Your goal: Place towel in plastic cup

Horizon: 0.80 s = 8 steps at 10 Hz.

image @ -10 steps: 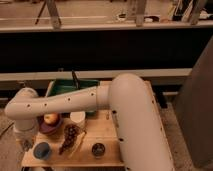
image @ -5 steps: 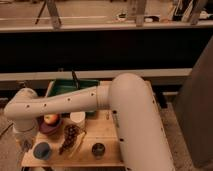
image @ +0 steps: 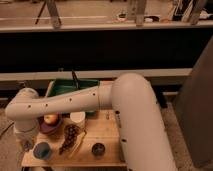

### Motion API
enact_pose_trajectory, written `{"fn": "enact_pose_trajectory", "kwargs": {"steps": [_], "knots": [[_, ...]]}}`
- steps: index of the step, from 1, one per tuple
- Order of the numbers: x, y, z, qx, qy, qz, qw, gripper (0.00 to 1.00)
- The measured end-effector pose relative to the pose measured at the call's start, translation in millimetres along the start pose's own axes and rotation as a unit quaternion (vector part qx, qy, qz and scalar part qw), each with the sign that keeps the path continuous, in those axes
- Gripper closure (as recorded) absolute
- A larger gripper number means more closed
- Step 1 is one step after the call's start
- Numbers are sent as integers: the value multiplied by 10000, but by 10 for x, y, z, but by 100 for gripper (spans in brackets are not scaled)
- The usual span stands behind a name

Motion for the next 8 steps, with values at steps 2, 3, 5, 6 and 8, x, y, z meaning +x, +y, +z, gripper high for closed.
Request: {"fn": "enact_pose_trajectory", "kwargs": {"steps": [2, 3, 5, 6, 8], "knots": [[4, 32, -13, 10, 14, 43, 10000, 99], [-6, 34, -17, 16, 16, 46, 10000, 99], [-38, 76, -12, 37, 15, 86, 10000, 99], [-46, 103, -14, 47, 18, 108, 9999, 99], [-69, 123, -4, 60, 8, 114, 9999, 99]]}}
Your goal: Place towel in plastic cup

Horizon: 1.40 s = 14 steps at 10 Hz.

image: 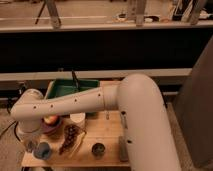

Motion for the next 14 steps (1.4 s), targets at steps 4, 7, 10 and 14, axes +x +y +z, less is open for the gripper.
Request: {"fn": "enact_pose_trajectory", "kwargs": {"steps": [4, 7, 10, 14], "knots": [[-10, 6, 20, 6, -36, -19, 10000, 99], [-14, 6, 28, 13, -43, -26, 10000, 99], [-75, 48, 38, 36, -39, 4, 10000, 99], [-114, 89, 39, 56, -21, 35, 10000, 99]]}}
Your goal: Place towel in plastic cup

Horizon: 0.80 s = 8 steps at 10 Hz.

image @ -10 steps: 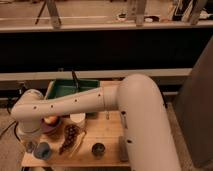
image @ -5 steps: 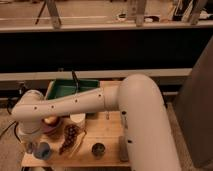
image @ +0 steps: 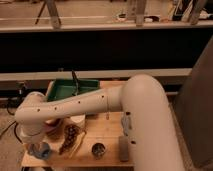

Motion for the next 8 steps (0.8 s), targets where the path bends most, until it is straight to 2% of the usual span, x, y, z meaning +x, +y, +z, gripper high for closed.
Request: {"fn": "enact_pose_trajectory", "kwargs": {"steps": [6, 7, 8], "knots": [[-3, 46, -16, 11, 18, 67, 10000, 97], [-1, 51, -19, 10, 21, 80, 10000, 91], [1, 60, -27, 19, 19, 96, 10000, 79]]}}
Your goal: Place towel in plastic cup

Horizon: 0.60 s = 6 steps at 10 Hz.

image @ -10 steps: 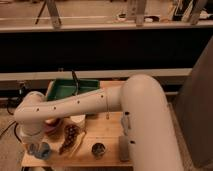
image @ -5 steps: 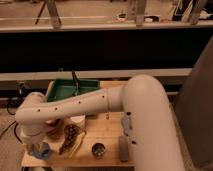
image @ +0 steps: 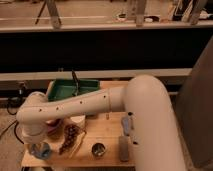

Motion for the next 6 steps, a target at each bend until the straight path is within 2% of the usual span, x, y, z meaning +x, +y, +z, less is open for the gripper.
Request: {"fn": "enact_pose_trajectory", "kwargs": {"steps": [5, 6], "knots": [[32, 67, -21, -19, -13, -7, 10000, 28], [39, 84, -26, -19, -11, -8, 10000, 22]]}}
